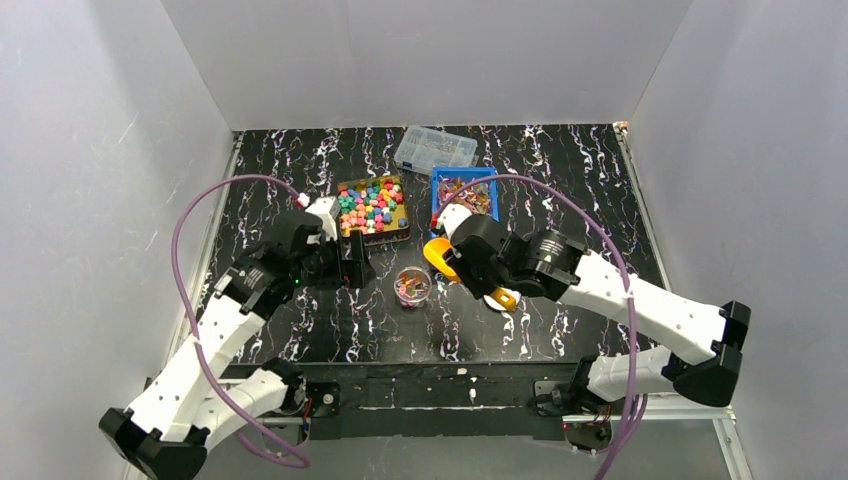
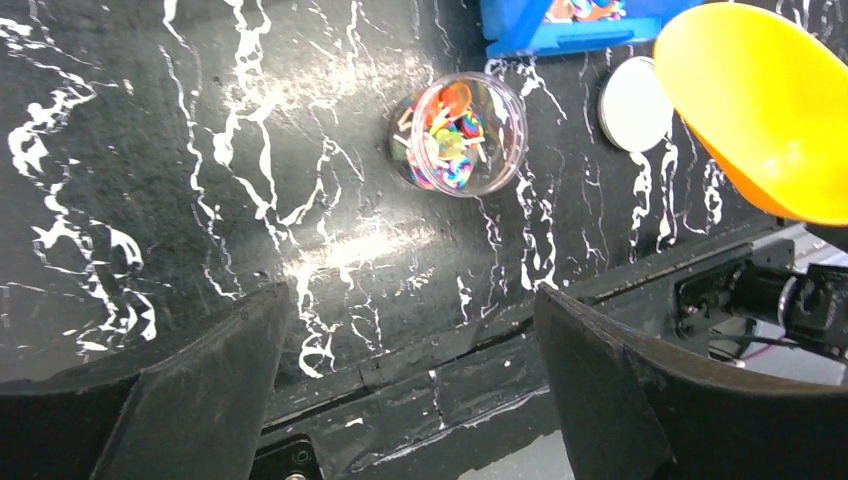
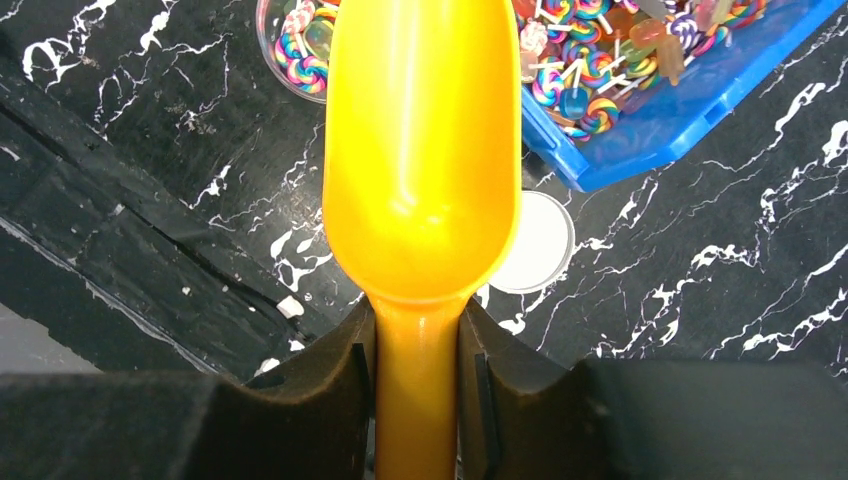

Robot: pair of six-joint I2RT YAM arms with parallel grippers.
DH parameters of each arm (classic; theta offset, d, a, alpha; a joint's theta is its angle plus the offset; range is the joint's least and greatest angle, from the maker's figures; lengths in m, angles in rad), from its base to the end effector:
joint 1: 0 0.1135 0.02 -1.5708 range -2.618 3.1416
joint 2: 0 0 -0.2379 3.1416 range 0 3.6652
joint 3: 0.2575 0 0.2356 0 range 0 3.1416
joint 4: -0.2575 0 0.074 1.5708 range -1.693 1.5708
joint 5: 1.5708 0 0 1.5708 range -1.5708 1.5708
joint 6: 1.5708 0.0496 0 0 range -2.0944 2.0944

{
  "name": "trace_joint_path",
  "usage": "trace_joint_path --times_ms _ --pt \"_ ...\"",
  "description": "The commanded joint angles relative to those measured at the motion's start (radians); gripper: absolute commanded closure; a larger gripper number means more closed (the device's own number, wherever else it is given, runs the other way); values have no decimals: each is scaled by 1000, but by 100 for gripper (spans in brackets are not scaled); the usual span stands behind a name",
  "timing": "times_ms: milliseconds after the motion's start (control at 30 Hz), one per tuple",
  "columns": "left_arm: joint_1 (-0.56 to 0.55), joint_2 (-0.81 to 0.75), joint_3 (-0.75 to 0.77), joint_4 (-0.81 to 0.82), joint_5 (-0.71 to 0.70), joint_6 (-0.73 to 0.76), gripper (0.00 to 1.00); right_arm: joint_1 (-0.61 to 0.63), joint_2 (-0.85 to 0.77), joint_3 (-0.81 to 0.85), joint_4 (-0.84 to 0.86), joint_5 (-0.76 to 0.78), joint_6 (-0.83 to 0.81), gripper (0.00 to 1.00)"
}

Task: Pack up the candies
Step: Adjust the storage box at the center of the board.

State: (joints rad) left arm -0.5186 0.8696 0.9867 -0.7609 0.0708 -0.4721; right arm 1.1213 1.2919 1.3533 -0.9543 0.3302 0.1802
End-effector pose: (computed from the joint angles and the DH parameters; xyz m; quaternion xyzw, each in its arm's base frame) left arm 0.1585 -0.0945 0.3074 0.0366 0.8933 -0.2402 0.3780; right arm 0.1249 0.2218 0.3219 -0.3731 0.8540 0.0754 0.3548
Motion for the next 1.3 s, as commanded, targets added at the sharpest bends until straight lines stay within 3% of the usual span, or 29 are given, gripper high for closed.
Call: trace_joint_path --times_ms 0,267,600,867,1267 --pt "19 67 103 -36 -99 17 12 3 -68 -34 89 70 11 99" --pt "99 252 260 -47 36 27 20 3 -152 -102 157 116 35 99" --pt "102 479 393 -3 213 -43 24 2 -256 -167 175 135 81 99" --pt "95 682 473 81 388 -125 34 3 -359 -198 155 160 134 99" --pt "37 821 497 186 425 -217 42 3 -438 -239 150 145 179 99"
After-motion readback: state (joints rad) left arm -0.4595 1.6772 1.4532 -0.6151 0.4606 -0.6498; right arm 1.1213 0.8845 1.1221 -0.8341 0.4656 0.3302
